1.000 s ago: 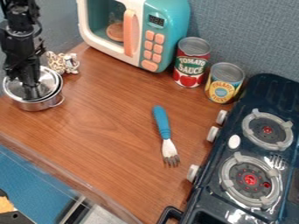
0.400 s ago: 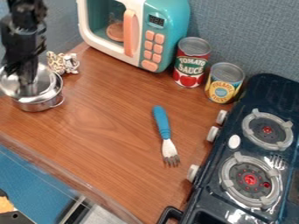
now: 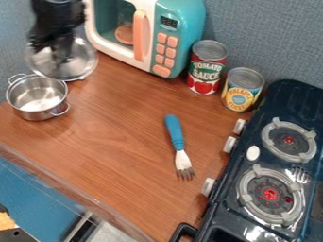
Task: Move the silver pan lid and put it next to the blue fork
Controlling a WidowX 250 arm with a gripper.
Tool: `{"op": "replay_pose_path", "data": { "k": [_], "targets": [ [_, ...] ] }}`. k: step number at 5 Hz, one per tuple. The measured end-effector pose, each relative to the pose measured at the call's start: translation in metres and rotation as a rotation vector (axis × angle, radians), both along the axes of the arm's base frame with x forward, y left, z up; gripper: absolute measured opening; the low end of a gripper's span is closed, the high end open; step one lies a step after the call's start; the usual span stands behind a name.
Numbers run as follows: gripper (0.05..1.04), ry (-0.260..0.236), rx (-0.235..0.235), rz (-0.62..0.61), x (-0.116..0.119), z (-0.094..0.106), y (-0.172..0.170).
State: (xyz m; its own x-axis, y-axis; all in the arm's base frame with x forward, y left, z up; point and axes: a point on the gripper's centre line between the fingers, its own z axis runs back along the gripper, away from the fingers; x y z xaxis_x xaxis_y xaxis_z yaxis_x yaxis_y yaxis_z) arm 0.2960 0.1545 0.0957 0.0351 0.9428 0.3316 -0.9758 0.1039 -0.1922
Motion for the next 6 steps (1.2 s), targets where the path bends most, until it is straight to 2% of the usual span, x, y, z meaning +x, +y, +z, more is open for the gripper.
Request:
{"op": "replay_pose_path", "data": {
  "k": [1, 2, 3, 4, 5, 6],
  "targets": [
    [0.052, 0.022, -0.022, -0.189, -0.003, -0.013, -0.050],
    [0.052, 0.062, 0.004, -0.332, -0.018, -0.033, -0.100],
    [0.052, 0.096, 0.012, -0.386, -0.038, -0.054, -0.131],
    [0.052, 0.112, -0.002, -0.426, -0.047, -0.071, -0.140],
    [0.052, 0.179, -0.029, -0.464, -0.051, -0.097, -0.146],
    [0.052, 0.207, -0.026, -0.506, -0.044, -0.111, -0.146]
  ]
}}
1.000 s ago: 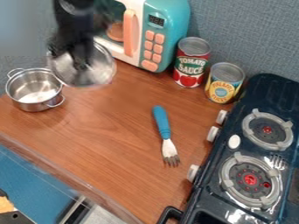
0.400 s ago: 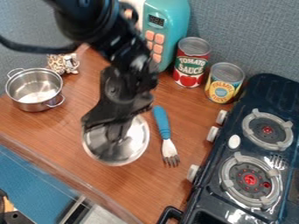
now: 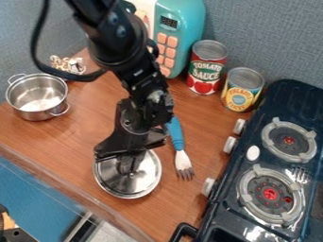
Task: Move the silver pan lid and put it next to the blue fork
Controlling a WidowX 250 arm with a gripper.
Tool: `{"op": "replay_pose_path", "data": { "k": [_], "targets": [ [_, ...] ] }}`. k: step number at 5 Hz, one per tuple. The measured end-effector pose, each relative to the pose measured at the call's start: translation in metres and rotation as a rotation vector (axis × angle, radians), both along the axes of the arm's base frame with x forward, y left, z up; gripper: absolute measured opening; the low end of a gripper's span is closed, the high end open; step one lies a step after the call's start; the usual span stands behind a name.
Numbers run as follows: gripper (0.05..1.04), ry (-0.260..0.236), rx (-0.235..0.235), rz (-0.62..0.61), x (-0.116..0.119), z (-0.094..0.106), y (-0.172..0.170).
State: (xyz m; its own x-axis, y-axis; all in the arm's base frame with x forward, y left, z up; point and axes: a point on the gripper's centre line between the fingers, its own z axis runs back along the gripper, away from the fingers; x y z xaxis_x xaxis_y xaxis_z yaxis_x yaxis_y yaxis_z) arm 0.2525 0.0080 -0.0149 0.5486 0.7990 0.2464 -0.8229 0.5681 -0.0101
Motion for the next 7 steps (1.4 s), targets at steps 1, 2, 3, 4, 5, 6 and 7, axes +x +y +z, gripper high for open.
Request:
{"op": "replay_pose_path", "data": {
  "k": [1, 2, 3, 4, 5, 6, 7],
  "targets": [
    [0.052, 0.015, -0.011, 0.005, 0.009, -0.009, 0.005],
    [0.052, 0.028, -0.021, -0.005, 0.021, -0.016, 0.010],
    [0.073, 0.035, -0.002, -0.046, 0.028, -0.018, 0.012],
    [0.226, 0.048, -0.012, -0.052, 0.024, -0.018, 0.010],
    [0.492, 0.059, -0.023, -0.060, 0.018, -0.012, 0.008],
    [0.809, 0.008, -0.016, -0.086, 0.022, 0.007, 0.008],
    [1.007, -0.053, 0.007, -0.101, 0.027, 0.033, 0.007]
  ]
}}
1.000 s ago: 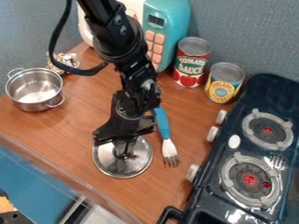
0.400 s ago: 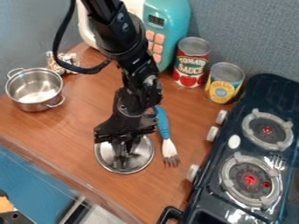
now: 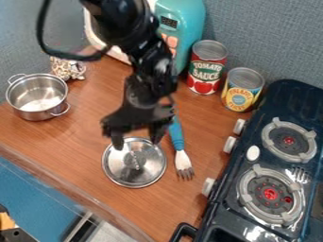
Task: Move the silver pan lid and put it next to the blue fork
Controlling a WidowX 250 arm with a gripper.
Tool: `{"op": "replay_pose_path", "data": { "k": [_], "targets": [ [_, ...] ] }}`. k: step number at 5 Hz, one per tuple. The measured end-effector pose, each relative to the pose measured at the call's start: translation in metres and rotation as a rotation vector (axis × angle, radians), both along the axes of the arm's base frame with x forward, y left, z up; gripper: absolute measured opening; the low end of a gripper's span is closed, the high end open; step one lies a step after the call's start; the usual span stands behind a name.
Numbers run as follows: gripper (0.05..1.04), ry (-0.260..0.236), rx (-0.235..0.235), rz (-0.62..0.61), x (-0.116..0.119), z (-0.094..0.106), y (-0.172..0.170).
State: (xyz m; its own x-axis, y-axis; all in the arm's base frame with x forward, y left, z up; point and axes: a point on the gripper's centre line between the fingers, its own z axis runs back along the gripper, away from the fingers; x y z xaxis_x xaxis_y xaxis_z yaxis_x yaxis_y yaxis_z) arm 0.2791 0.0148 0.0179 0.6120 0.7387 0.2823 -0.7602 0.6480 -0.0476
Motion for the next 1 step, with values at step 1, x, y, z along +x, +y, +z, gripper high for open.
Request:
{"op": "replay_pose_path", "data": {
  "k": [1],
  "targets": [
    [1.007, 0.000, 0.001, -0.001, -0.0008, 0.0007, 0.0002]
  ]
}}
